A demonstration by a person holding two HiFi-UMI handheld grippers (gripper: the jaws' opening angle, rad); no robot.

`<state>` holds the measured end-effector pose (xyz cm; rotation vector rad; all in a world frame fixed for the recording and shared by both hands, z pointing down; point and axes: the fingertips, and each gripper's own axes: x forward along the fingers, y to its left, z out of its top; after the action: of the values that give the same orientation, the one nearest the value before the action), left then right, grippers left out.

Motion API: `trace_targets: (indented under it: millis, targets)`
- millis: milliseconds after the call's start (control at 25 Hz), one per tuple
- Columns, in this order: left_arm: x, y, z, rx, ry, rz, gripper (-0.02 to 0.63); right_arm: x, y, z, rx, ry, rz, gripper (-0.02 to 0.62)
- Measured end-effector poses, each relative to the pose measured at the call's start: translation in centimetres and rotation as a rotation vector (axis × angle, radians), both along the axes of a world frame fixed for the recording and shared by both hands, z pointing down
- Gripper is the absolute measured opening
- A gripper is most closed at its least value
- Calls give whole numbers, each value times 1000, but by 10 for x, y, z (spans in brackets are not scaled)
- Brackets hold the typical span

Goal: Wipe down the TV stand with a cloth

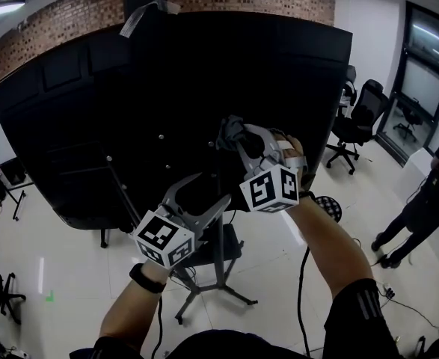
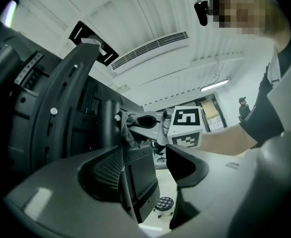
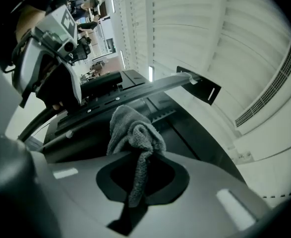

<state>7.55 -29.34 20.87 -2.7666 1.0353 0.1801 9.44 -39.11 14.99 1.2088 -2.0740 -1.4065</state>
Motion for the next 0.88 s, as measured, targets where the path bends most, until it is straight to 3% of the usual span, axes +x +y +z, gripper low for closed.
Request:
trace_targets:
  millis: [240, 560, 880]
  targets:
    - [12, -10, 10, -17, -11, -16, 293, 15, -2, 2, 74, 69, 28, 17]
    - [43, -18, 17, -30, -14, 4, 293, 91, -24, 8, 37, 18, 102, 17]
    - [57, -16, 25, -46, -7, 1, 293, 132, -31, 7, 21, -1, 179, 17]
